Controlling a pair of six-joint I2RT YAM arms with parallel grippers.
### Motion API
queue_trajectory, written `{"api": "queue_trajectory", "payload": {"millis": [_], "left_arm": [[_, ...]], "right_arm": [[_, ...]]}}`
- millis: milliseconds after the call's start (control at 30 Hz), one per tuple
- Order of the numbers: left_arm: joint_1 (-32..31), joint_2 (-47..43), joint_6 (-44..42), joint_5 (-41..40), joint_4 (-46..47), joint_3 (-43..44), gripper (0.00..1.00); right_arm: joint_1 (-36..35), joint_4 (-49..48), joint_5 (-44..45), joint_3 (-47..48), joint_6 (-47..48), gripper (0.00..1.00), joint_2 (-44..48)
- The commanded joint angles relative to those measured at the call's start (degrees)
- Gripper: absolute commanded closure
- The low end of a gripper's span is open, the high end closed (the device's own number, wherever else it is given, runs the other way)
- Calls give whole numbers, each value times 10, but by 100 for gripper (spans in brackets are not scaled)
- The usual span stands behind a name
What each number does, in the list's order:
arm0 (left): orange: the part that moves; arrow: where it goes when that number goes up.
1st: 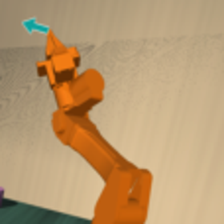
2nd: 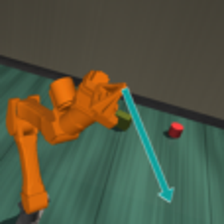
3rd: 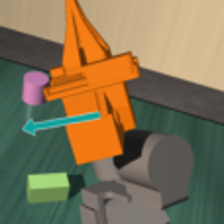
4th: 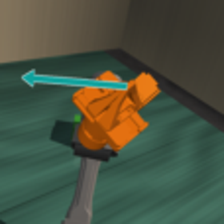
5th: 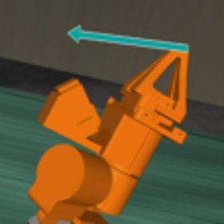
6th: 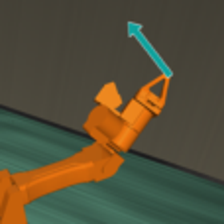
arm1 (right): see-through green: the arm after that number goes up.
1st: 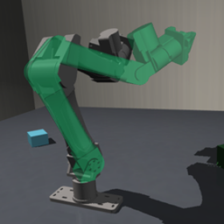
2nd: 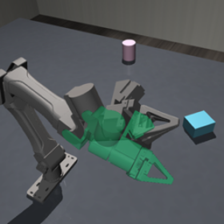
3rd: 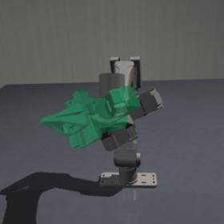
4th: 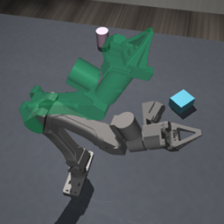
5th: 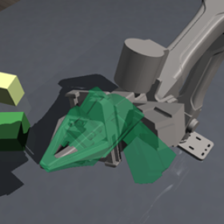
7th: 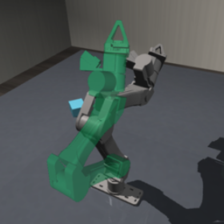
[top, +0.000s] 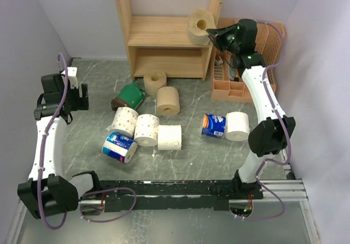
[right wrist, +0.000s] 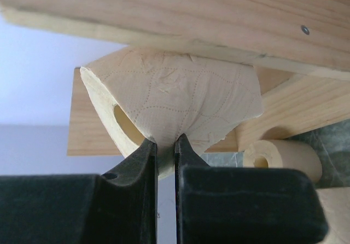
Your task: Place and organize the paper towels onto the shelf
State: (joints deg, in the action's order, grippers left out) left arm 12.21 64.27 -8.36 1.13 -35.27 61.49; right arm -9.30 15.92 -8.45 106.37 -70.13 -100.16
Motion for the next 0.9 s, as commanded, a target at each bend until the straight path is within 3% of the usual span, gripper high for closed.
{"api": "queue_trajectory", "payload": {"millis": [0, 333, 533, 567, 600, 633, 767, 867], "left_arm": [[11, -17, 6, 35, -3, 14, 12], [13, -8, 6, 45, -7, 18, 12], [13, -5, 4, 45, -8, 17, 12], [14, -4, 4, 47, -8, 16, 12], [14, -3, 4, 48, -7, 16, 12], [14, -2, 4, 48, -7, 17, 12], [14, 2, 3, 49, -8, 20, 12], [14, 0, 2, 50, -5, 15, 12]], "right_arm": [[1, -42, 31, 7, -66, 100, -20], [6, -132, 42, 25, -49, 97, -68], [22, -201, -9, 27, -33, 45, -91], [23, -214, -16, 24, -30, 34, -91], [24, -223, -20, 23, -26, 11, -91], [25, -232, -26, 26, -18, 2, -91], [25, -230, -48, 65, 50, 0, -81], [12, -175, -59, 113, 176, 0, -56]]}}
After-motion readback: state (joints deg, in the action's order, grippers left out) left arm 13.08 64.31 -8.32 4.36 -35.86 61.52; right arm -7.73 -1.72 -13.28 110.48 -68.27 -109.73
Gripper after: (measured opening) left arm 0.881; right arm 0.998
